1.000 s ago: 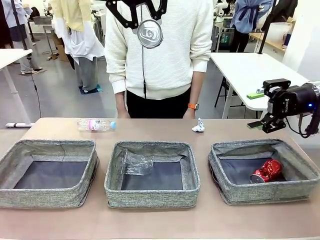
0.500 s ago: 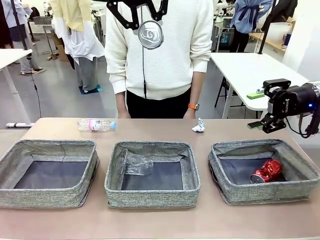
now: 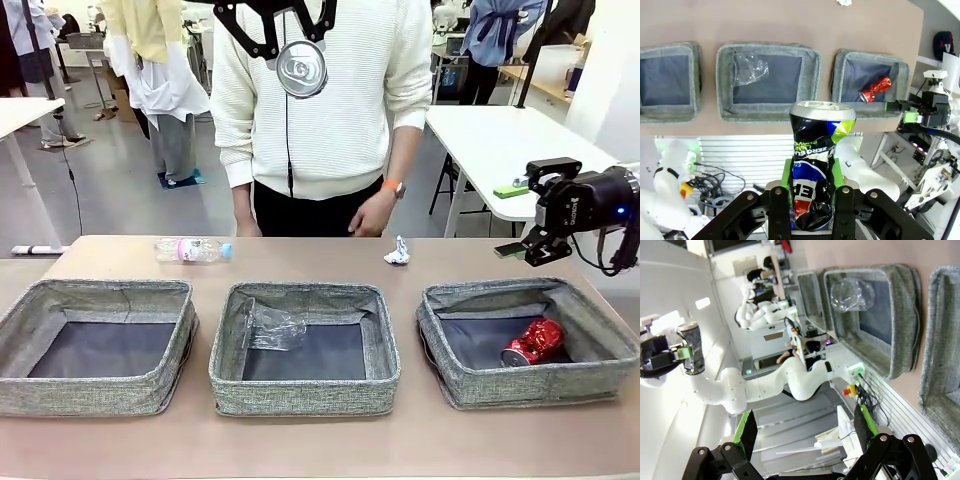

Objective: Sort the waste into the appropriate baskets.
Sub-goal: Place the picked waste into the Fabric basket indicated by the person.

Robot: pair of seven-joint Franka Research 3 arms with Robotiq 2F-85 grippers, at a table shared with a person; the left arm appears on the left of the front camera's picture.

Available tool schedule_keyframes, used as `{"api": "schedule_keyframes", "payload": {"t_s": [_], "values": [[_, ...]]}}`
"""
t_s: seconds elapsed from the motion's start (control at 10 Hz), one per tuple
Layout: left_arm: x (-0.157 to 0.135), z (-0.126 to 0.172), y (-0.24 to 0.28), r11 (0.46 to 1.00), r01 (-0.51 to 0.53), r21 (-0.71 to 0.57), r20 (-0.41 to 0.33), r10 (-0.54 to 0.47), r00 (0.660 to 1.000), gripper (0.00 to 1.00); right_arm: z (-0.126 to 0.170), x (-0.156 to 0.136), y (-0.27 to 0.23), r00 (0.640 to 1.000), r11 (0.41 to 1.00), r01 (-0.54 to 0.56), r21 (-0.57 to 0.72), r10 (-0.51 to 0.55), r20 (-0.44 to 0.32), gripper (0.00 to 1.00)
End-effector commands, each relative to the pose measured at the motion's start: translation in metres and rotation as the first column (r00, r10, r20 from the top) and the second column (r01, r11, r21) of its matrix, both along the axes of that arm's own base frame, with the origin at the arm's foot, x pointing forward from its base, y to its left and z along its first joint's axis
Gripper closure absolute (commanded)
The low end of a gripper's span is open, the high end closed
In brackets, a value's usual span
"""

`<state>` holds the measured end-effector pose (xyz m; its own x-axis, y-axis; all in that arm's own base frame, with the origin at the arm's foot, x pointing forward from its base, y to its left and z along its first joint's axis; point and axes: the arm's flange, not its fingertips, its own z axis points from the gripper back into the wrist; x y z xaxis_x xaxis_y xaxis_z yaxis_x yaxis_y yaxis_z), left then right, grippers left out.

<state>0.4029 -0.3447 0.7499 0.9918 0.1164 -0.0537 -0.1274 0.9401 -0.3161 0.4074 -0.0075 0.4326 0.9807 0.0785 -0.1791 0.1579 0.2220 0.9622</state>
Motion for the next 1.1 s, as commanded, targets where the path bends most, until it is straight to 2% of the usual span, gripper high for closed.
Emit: {"api": "schedule_keyframes", "payload": {"t_s": [0.0,1.0], "values": [[-0.0023,0.0032,0.0029,1.0,0.0,-0.007,-0.006,0.0,1.0,0.66,0.0007,-0.0018,0.0017,1.0,1.0,0.001,-0.001,-0.001,0.009,0.0],[-0.0023,0.0032,0.0029,1.0,0.0,-0.007,-0.006,0.0,1.0,0.66,0.0007,-0.0018,0.0017,1.0,1.0,0.001,-0.001,-0.001,0.009,0.0]]}}
